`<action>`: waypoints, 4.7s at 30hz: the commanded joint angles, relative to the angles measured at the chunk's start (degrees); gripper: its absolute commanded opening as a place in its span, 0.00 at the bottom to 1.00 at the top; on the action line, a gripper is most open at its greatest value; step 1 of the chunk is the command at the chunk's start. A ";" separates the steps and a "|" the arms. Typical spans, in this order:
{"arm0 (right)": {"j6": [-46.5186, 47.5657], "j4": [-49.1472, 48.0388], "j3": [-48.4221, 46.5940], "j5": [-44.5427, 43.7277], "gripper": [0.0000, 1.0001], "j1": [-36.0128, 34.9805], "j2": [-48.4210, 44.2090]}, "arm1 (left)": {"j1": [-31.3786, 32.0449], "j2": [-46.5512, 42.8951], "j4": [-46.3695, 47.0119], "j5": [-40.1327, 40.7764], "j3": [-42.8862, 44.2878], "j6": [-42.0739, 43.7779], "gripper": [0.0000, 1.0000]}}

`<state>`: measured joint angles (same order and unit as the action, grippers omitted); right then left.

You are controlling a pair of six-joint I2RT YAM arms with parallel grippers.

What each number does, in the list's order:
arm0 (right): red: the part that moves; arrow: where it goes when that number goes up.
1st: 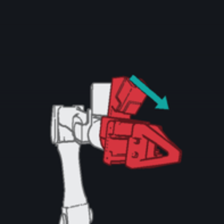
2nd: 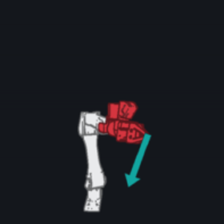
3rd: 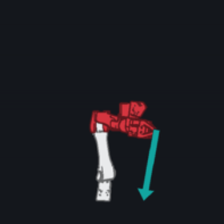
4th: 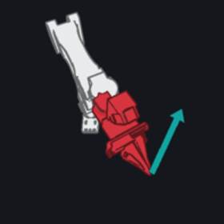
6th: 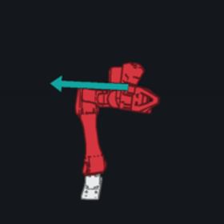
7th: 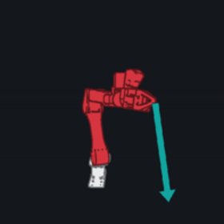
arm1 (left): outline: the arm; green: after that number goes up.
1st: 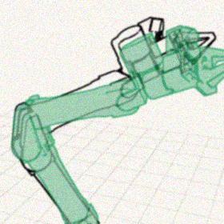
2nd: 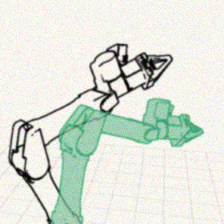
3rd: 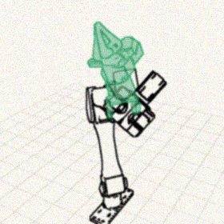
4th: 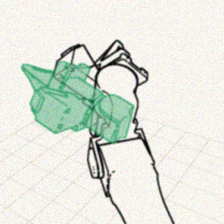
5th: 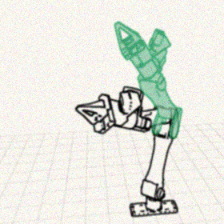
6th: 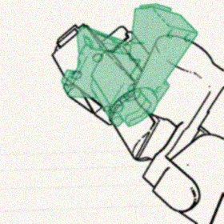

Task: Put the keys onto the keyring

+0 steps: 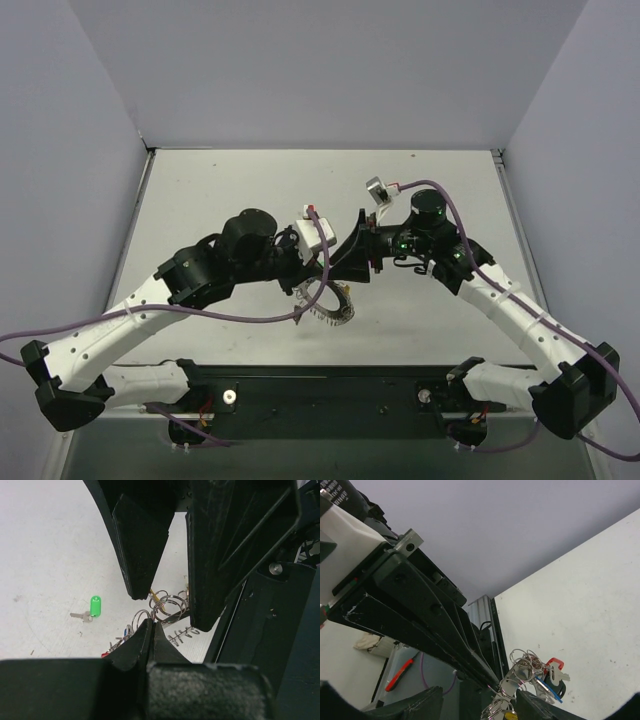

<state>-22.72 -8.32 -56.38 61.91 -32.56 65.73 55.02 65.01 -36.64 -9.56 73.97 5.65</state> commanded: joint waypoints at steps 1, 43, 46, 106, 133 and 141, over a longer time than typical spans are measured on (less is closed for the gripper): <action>6.01 3.38 -4.00 0.15 0.59 -1.54 0.53 | -0.01 -2.17 4.74 -0.37 1.79 0.24 0.00; 11.91 11.21 -5.14 -7.68 0.00 -3.66 -4.56 | -0.01 2.57 0.96 12.54 2.84 -0.29 0.00; 12.70 11.83 -5.49 -8.30 0.00 -3.66 -5.44 | -0.09 2.40 0.00 14.12 3.11 -0.11 0.00; 6.73 -4.16 -1.63 -4.69 0.52 -3.57 -5.62 | -0.79 -12.89 25.91 -5.55 -11.75 -3.19 0.00; 2.77 -7.77 0.13 -6.54 0.25 -3.92 -6.41 | -7.91 -12.63 38.14 -18.99 -15.53 -12.94 0.00; 3.56 -6.45 -0.05 -7.50 0.00 -4.01 -6.93 | -8.70 -13.33 37.17 -18.47 -15.62 -12.68 0.00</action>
<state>-20.16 -11.79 -56.31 54.52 -36.10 59.66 46.87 53.36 -5.37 -26.26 57.58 -6.85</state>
